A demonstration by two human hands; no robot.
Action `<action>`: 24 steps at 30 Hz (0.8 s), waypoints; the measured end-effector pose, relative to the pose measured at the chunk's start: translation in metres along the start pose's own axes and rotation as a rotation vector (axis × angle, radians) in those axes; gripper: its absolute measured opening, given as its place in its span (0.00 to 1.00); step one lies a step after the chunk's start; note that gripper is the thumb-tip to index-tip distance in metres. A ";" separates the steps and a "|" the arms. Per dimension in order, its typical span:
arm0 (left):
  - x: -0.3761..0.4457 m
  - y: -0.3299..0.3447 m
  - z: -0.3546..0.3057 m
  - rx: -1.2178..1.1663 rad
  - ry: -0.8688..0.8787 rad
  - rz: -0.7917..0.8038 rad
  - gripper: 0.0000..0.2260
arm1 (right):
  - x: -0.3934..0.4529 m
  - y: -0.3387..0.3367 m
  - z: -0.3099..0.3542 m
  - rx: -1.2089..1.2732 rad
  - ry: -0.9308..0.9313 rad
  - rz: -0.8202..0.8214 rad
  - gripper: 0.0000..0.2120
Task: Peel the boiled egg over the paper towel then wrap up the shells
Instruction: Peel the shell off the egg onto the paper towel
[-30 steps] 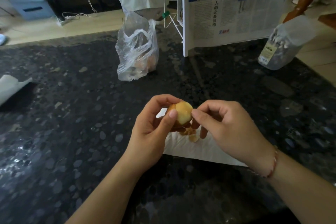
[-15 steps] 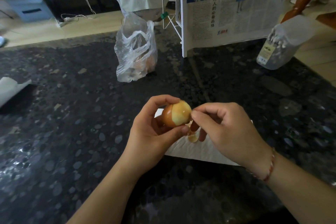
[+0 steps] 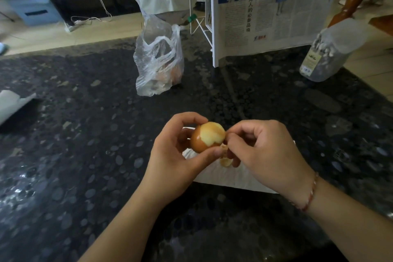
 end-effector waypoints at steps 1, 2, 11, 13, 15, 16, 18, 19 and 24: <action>0.000 0.001 0.000 -0.053 -0.025 -0.009 0.22 | 0.000 0.000 0.001 0.010 -0.012 -0.006 0.09; 0.000 0.002 -0.001 -0.114 -0.053 -0.019 0.21 | 0.000 0.000 0.002 0.028 -0.022 -0.010 0.10; 0.001 0.004 0.000 -0.274 -0.162 0.008 0.11 | -0.001 0.001 0.004 0.104 -0.080 0.097 0.11; 0.001 0.004 0.001 -0.305 -0.184 -0.004 0.10 | 0.000 -0.002 0.002 0.062 -0.098 0.088 0.12; 0.003 0.002 0.001 -0.361 -0.213 -0.034 0.11 | 0.000 -0.005 -0.001 -0.040 -0.131 0.043 0.13; 0.003 0.001 0.001 -0.403 -0.229 -0.043 0.12 | -0.001 -0.006 -0.003 -0.138 -0.146 0.014 0.14; 0.004 -0.002 0.001 -0.493 -0.253 -0.034 0.13 | -0.001 -0.004 -0.008 -0.407 -0.197 -0.031 0.18; 0.004 -0.002 0.001 -0.526 -0.263 -0.021 0.13 | -0.001 -0.001 -0.009 -0.494 -0.212 -0.037 0.17; 0.003 -0.001 0.000 -0.484 -0.256 0.016 0.13 | 0.000 0.000 -0.006 -0.357 -0.266 -0.126 0.10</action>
Point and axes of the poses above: each hand's wrist, its own x-axis towards the middle knuckle, its own y-axis out of the palm, z = x × y, the point moved 2 cm from there along x, towards the middle knuckle, and after that the axes turned 1 degree about -z, right-handed, at the moved point
